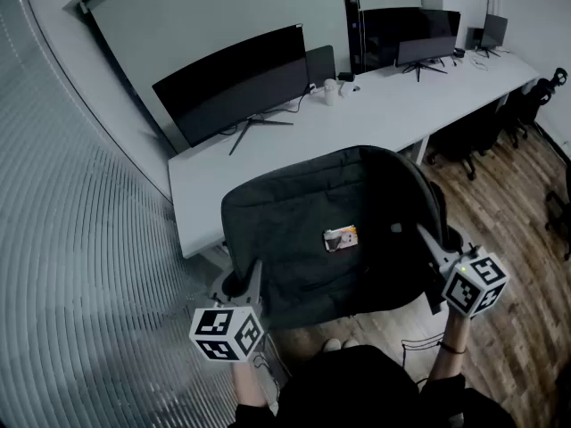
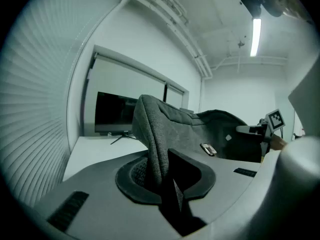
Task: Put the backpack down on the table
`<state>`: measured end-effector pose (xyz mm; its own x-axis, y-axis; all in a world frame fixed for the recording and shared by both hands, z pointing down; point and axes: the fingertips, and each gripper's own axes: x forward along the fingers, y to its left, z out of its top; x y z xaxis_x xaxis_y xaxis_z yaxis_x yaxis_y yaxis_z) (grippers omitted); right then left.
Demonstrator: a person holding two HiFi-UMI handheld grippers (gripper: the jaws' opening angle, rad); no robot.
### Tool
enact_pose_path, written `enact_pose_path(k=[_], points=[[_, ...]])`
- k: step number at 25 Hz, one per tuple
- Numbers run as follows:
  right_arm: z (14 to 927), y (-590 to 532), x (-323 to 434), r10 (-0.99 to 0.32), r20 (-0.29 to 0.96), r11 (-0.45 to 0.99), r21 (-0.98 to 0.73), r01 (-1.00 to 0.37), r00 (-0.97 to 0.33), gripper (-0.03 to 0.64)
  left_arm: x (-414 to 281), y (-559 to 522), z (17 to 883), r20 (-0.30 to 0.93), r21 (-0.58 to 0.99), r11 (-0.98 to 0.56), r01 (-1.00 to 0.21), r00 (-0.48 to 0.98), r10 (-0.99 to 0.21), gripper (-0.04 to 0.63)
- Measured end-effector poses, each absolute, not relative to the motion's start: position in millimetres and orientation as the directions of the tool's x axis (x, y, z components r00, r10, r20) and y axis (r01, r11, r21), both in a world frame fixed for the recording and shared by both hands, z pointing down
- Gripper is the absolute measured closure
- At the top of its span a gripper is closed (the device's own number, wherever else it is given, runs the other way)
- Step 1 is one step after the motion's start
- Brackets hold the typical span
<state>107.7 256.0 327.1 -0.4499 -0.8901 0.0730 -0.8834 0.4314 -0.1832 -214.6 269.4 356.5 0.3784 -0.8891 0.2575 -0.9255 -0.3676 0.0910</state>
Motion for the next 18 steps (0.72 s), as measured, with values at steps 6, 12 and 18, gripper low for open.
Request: enact_pose_path(k=[6, 12, 18], points=[[330, 253, 109, -0.887, 0.075, 0.436, -0.183, -0.881, -0.455, 0.494, -213, 269, 359, 0.263, 0.094, -0.36, -0.928, 0.372, -0.89, 0.529], [331, 251, 111, -0.884, 0.079, 0.441, -0.183, -0.878, -0.461, 0.494, -212, 269, 359, 0.267, 0.1, -0.35, -0.932, 0.364, -0.892, 0.529], [338, 250, 119, -0.876, 0.088, 0.452, -0.192, -0.871, -0.474, 0.492, -204, 276, 364, 0.273, 0.107, -0.329, -0.938, 0.346, -0.898, 0.529]])
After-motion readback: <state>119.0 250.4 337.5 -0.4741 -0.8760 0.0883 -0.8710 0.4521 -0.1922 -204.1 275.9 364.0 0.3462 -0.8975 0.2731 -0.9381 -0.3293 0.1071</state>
